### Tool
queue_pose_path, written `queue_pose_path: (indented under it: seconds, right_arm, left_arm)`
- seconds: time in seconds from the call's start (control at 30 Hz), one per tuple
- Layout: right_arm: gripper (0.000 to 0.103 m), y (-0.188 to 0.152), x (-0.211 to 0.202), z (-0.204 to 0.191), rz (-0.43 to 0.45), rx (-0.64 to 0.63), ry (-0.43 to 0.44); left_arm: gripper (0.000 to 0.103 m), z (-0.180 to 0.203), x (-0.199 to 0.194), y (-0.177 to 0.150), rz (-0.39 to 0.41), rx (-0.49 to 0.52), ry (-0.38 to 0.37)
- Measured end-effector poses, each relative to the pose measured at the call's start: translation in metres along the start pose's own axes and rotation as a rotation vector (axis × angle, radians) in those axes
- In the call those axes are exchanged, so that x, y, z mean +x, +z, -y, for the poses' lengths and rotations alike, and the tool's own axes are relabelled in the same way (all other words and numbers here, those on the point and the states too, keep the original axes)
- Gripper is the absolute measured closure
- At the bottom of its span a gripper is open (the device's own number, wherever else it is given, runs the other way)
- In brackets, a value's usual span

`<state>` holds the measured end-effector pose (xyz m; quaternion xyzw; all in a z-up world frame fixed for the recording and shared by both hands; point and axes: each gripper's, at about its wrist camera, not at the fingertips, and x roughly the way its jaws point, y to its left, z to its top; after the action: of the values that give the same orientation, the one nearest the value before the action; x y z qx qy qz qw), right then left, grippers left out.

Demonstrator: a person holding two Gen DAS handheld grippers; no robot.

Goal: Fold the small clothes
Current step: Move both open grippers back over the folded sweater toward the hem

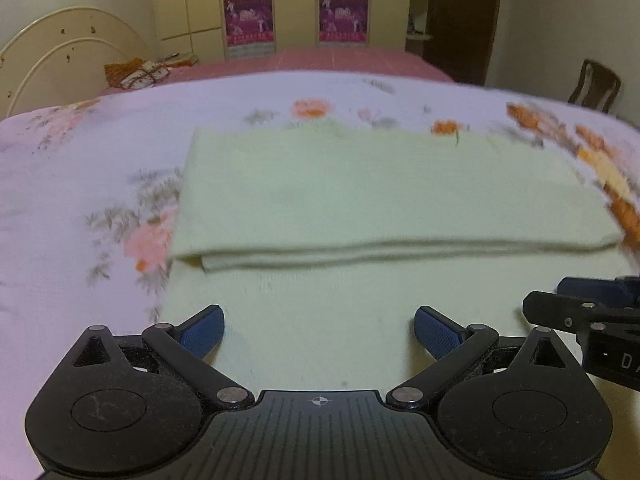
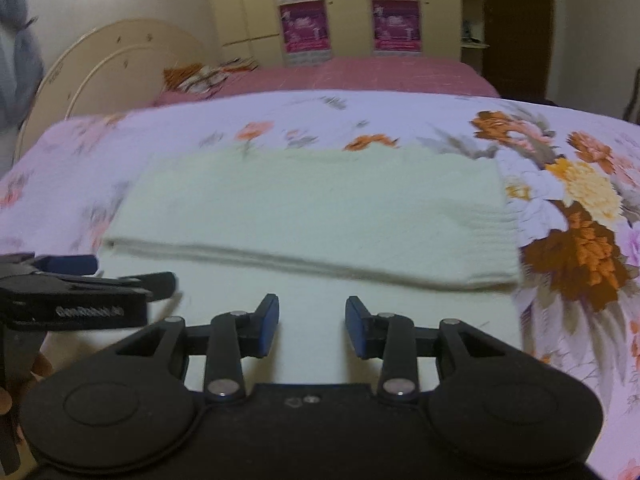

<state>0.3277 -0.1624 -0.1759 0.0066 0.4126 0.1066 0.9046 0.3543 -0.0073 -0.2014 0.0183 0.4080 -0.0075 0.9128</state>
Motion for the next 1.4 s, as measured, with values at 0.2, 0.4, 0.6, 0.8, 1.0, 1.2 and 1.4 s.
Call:
queue_pose_path:
  seconds: [0.2, 0.4, 0.6, 0.8, 1.0, 1.2, 1.4]
  right_arm:
    - [0.065, -0.019, -0.006, 0.015, -0.032, -0.067, -0.054]
    - [0.064, -0.046, -0.034, 0.042, -0.034, -0.042, -0.081]
    - [0.064, -0.053, -0.042, 0.051, -0.031, -0.056, -0.097]
    - [0.062, -0.056, -0.068, 0.063, -0.006, 0.003, -0.077]
    - [0.062, -0.071, -0.089, 0.010, -0.011, -0.055, 0.106]
    - [0.065, -0.110, -0.088, -0.023, -0.065, -0.199, 0.079]
    - [0.064, -0.134, -0.117, 0.025, -0.037, -0.127, -0.098]
  left_arm:
    - [0.003, -0.022, -0.013, -0.017, -0.013, -0.046, 0.047]
    - [0.003, -0.033, -0.031, -0.039, -0.019, -0.093, 0.079]
    - [0.003, -0.037, -0.053, -0.045, -0.020, -0.098, 0.138]
    - [0.003, -0.038, -0.099, -0.064, 0.006, -0.114, 0.118]
    - [0.003, -0.001, -0.110, -0.089, -0.029, -0.029, 0.035]
    - [0.003, -0.013, -0.111, -0.119, -0.042, -0.007, 0.027]
    - [0.000, -0.054, -0.123, -0.139, -0.043, -0.059, 0.034]
